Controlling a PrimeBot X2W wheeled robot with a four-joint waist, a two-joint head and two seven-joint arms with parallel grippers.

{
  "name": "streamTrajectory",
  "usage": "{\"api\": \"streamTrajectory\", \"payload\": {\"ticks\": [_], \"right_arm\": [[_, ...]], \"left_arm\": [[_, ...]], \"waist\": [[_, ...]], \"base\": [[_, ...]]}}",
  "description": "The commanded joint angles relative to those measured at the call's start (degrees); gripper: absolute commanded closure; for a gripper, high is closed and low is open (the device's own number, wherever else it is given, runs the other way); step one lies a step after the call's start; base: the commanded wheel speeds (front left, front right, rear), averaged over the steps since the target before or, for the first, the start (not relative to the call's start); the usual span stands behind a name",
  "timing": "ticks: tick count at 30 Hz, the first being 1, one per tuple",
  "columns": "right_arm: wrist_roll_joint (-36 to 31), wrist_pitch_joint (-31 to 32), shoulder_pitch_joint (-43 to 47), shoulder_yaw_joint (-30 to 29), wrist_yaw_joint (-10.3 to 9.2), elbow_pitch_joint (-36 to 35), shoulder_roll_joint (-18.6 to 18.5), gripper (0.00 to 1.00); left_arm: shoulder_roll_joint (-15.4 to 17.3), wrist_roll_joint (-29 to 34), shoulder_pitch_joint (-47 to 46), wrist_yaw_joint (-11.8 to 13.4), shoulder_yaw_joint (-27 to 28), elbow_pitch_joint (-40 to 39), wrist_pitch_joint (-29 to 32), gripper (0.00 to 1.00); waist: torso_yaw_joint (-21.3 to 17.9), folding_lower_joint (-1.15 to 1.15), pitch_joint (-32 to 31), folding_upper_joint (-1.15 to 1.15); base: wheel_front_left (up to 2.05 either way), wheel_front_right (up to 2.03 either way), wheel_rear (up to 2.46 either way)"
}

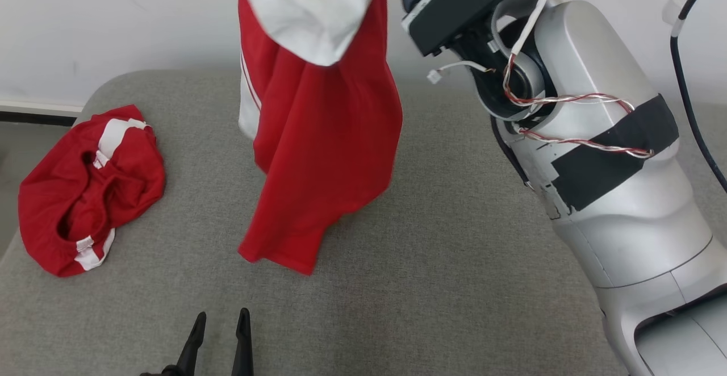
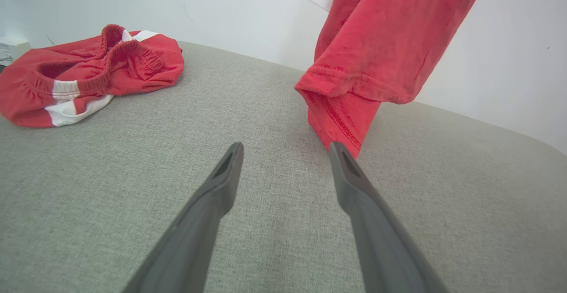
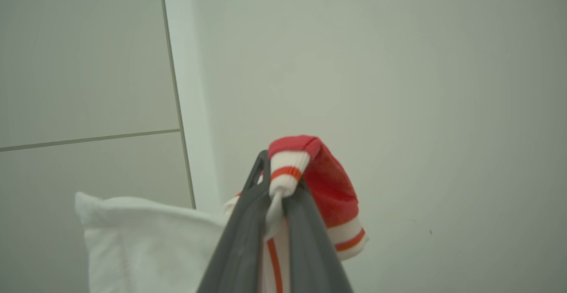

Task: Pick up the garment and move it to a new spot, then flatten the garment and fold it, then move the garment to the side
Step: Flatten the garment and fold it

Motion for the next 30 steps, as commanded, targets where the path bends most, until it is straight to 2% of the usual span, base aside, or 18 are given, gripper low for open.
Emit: {"api": "streamTrajectory", "payload": {"ticks": [1, 3, 4, 6, 12, 16, 20, 26, 30], "right_arm": [[0.09, 0.1, 0.59, 0.28, -0.13, -0.59, -0.07, 1.0], [-1.98, -1.3, 2.43, -2.29, -0.13, 2.88, -0.1, 1.0], [-5.77, -2.17, 4.3, -5.68, -0.13, 6.63, -0.08, 1.0], [-8.94, -2.45, 6.85, -9.54, -0.13, 9.9, -0.04, 1.0], [-17.87, -2.54, 13.57, -19.17, -0.13, 12.11, -0.57, 1.0], [-19.97, -0.12, 16.33, -20.5, -0.13, 6.55, -0.34, 1.0], [-18.45, 4.13, 18.42, -18.25, -0.13, -3.23, -0.14, 1.0], [-10.35, 10.88, 20.04, -13.6, -0.13, -19.49, -0.03, 1.0], [-5.58, 13.3, 18.53, -10.69, -0.13, -26.53, -0.04, 1.0]], "left_arm": [[0.0, -0.17, 0.64, 0.18, 0.05, 0.02, -0.19, 0.0], [-0.01, -0.35, 0.92, 0.21, 0.09, -0.06, -0.19, 0.0], [-0.01, -0.43, 1.15, 0.22, 0.21, -0.03, -0.19, 0.0], [-0.01, -0.34, 1.27, 0.15, 0.34, -0.04, -0.19, 0.0], [-0.01, 0.05, 1.07, -0.03, 0.12, -0.01, -0.19, 0.0], [-0.01, 0.08, 0.87, -0.06, -0.06, 0.29, -0.19, 0.0], [-0.01, -0.02, 1.46, 0.07, -0.12, 0.6, -0.19, 0.0], [0.0, -0.05, 1.99, -0.03, 0.01, 1.0, -0.19, 0.0], [-0.01, -0.18, 2.03, 0.04, 0.15, 0.95, -0.19, 0.0]], "waist": [[-0.05, 0.0, -0.03, 0.0], [-0.39, 0.0, -0.17, 0.0], [-0.97, 0.0, -0.18, 0.0], [-1.61, 0.0, -0.16, 0.0], [-3.36, 0.0, -0.03, 0.0], [-4.22, 0.0, -0.41, 0.0], [-4.73, 0.0, -1.28, 0.0], [-4.83, 0.0, -2.42, 0.0], [-4.89, 0.0, -2.57, 0.0]], "base": [[0.0, 0.0, 0.0], [0.0, 0.0, 0.0], [0.0, 0.0, 0.0], [0.0, 0.0, 0.0], [0.0, 0.0, 0.0], [0.0, 0.0, 0.0], [0.0, 0.0, 0.0], [0.0, 0.0, 0.0], [0.0, 0.0, 0.0]]}}
